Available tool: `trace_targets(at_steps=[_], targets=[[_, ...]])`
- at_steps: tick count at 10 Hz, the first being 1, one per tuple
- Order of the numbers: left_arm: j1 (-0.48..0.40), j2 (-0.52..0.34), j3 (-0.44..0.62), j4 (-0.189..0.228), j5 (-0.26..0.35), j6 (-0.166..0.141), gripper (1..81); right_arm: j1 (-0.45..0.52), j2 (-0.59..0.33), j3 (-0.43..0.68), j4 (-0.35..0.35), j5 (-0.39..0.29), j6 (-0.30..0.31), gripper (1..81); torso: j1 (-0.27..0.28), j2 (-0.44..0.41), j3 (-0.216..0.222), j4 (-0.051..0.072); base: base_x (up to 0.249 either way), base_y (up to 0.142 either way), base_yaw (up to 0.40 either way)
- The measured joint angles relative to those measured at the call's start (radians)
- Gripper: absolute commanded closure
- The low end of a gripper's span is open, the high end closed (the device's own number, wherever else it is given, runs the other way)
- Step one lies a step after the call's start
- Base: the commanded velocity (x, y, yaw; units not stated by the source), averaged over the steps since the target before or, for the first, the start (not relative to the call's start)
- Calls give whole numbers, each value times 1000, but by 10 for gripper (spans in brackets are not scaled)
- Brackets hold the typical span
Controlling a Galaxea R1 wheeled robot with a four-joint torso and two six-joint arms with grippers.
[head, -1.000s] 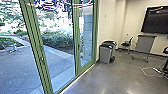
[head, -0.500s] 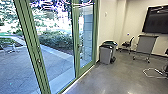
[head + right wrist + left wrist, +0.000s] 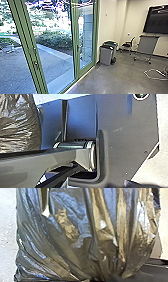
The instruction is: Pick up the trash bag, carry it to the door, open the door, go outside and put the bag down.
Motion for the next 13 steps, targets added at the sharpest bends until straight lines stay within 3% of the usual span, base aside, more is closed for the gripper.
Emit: trace_targets(at_steps=[5, 13], targets=[[2, 0, -1, 0, 0, 0, 811, 0, 1, -1, 0, 0, 3, 10, -1, 0, 0, 0, 137, -65, 0], [0, 0, -1, 0, -1, 0, 811, 0, 1, -1, 0, 0, 3, 10, -1, 0, 0, 0, 136, 0, 0]])
